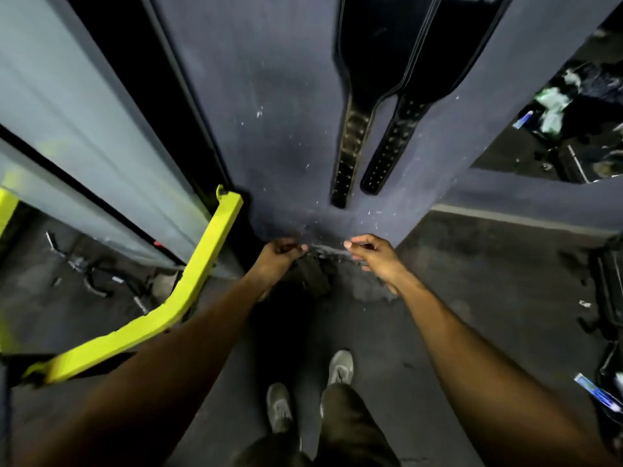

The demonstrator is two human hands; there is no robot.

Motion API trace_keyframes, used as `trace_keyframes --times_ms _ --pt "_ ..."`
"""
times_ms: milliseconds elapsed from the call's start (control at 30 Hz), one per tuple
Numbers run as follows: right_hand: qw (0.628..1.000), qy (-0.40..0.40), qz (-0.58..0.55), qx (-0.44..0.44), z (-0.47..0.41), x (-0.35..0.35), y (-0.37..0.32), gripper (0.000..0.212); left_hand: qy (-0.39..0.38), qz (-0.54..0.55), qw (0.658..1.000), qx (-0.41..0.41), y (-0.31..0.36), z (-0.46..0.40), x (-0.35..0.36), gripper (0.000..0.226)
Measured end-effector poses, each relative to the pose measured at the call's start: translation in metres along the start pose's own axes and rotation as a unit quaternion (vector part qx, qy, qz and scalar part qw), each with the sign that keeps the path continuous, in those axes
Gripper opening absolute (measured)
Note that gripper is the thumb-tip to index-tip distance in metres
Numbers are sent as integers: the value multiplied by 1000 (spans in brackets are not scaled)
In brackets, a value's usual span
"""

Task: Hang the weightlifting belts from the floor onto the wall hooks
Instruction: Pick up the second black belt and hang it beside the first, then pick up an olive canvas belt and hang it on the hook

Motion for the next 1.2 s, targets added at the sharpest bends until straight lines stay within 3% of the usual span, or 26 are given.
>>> trace_keyframes --times_ms 67,200,300,433,567,800,900,967,1067,1200 --pt "1000 -9 -1 11 -10 6 9 31 22 4 1000 -16 -13 -6 1 11" --pt "999 -24 0 27 -43 16 23 25 33 -22 999 -32 -38 -30 2 36" --pt "997 -57 20 44 -77 30 43 24 39 -51 997 -35 -61 -49 1 30" --pt "990 -101 56 78 -134 53 81 29 67 -47 993 -84 -94 -86 3 4" --pt "984 -110 75 117 -199 82 132 34 79 -48 988 -126 -135 -142 14 14" --pt "980 -91 100 145 -349 174 274 39 45 -18 980 -191 -297 -297 55 12" --pt "979 -58 116 159 -415 214 343 45 18 8 972 -236 -391 -367 73 30" --pt "978 -30 135 157 -458 237 386 49 -7 4 964 -265 -447 -407 87 26" --pt "980 11 146 134 -520 268 442 61 12 2 950 -312 -513 -461 108 18" --pt "984 -22 122 126 -569 307 495 84 14 35 950 -311 -562 -506 135 22"
Point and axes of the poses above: each hand's wrist, its own z-axis away from the middle knuckle, its own x-axis out of the palm, y = z × x, the point moved 6 cm from there along -z, towards the middle knuckle, and after that the axes turned 8 degrees about y, right-handed, at the moved point
